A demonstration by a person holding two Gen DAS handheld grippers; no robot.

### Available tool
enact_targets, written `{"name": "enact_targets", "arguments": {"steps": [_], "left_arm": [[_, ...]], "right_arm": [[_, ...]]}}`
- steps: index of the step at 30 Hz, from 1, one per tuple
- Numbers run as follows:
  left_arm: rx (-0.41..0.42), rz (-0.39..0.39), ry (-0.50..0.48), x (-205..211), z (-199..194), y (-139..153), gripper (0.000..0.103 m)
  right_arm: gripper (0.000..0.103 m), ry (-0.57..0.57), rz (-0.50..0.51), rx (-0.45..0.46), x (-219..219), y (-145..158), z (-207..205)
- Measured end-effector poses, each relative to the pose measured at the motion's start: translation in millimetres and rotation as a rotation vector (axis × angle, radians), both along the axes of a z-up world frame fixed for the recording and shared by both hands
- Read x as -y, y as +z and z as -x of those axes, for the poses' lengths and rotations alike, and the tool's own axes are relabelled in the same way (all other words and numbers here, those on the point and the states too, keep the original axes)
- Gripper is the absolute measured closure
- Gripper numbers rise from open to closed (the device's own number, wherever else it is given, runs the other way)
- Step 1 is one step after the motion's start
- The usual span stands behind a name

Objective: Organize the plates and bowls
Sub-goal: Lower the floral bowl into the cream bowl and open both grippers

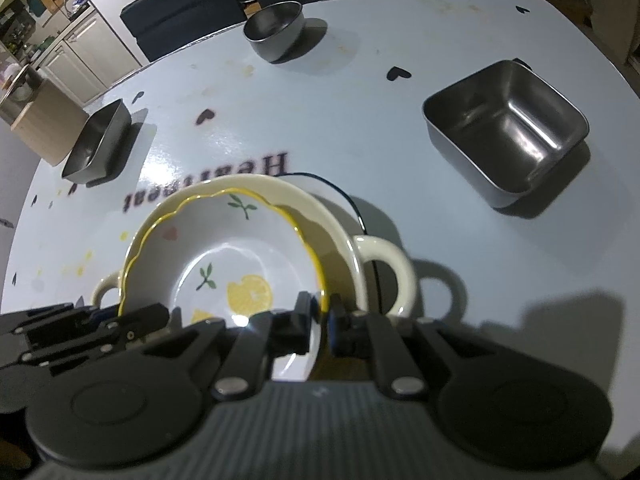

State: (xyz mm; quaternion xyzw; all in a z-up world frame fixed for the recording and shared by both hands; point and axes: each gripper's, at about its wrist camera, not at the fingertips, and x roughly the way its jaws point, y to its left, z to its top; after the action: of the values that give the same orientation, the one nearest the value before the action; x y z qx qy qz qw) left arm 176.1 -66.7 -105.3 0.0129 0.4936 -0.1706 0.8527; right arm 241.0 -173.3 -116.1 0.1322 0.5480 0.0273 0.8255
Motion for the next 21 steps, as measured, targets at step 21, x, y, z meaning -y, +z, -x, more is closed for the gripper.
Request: {"name": "enact_targets", "arguments": {"steps": [21], "left_arm": [[-0.006, -0.001, -0.004, -4.5, -0.2, 5.7, 0.090]], "right_arm": [[0.086, 0.018, 0.012, -0.022, -2.2, 1.4, -5.2]]}}
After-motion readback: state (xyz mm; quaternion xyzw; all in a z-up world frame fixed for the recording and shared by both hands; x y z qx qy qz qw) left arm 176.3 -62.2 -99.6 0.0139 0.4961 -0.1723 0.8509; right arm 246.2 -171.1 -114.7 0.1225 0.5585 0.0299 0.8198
